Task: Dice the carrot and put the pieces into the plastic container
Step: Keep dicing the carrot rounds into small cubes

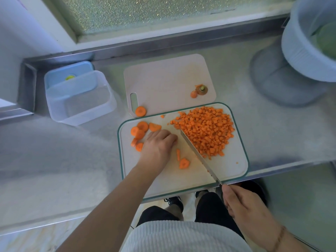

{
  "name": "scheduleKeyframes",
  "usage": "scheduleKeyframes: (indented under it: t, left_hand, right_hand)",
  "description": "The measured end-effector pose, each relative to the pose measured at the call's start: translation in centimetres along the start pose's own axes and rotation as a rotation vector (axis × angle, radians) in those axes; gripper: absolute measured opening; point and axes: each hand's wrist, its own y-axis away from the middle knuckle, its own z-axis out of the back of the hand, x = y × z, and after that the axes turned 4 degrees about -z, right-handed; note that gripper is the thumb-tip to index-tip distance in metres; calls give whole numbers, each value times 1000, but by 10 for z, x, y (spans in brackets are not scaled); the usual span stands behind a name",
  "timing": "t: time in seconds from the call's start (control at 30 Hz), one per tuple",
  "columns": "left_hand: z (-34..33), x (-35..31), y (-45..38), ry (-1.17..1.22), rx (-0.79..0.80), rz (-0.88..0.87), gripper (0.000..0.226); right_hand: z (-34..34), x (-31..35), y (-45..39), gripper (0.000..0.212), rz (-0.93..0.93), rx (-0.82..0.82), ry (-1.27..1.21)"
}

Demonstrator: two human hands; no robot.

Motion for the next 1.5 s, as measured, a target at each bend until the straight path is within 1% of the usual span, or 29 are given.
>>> scheduleKeyframes:
  t: [0.07, 0.17, 0.27, 0.33, 0.4, 0.47, 0.63, 0.7, 0.77, 0.87, 0.93, 1.07, 1.23, 1.3, 1.37, 1.5]
  left_hand:
    - [-4, -3, -11, 18, 21, 10, 25]
    - [-6, -7, -25, 142, 34, 64, 26]
    - [1, -11, -15, 160, -75, 113, 21]
    - [4, -16, 5, 138, -109, 119, 16]
    - [2, -21, 23, 129, -82, 95, 14]
    - [-3, -22, 31, 172, -80, 81, 13]
    - [-5, -31, 38, 272, -52, -12, 19]
    - [-3, -36, 45, 290, -76, 19, 22]
    - [-1, -38, 53, 290, -104, 38, 22]
    - [-7, -39, 62, 234, -84, -90, 15]
    - [-12, -40, 63, 223, -83, -130, 10]
    - [-13, -41, 59, 218, -98, -143, 10]
    - [-16, -38, 58, 233, -89, -149, 6]
    - [-16, -38, 58, 230, -98, -162, 6]
    - [-14, -38, 57, 226, -109, -182, 6]
    - [-13, -38, 57, 225, -124, -163, 4]
  right_hand:
    - [0, 0, 1, 55, 5, -8, -3]
    - [2, 0, 3, 50, -13, -21, -41]
    - [4, 0, 5, 50, -1, -38, -36]
    - [4, 1, 5, 50, 0, -30, -46]
    - [3, 1, 4, 50, -9, -6, -79]
    - [2, 2, 4, 50, -23, 12, -90]
    - [0, 4, 5, 55, -23, 39, -99]
    - [-1, 6, 5, 55, -16, 44, -82]
    - [-1, 6, 6, 55, 5, 50, -36]
    - [-2, 6, 7, 52, 32, 58, 71]
    - [-3, 7, 8, 53, 27, 68, 116]
    - [-3, 5, 11, 50, 23, 77, 207]
    - [-6, -1, 7, 60, 31, 68, 293]
    - [-11, -1, -3, 68, 44, 40, 289]
    - [-17, 0, -13, 72, 116, 0, 267]
    - [-18, 10, -18, 63, 135, 18, 185]
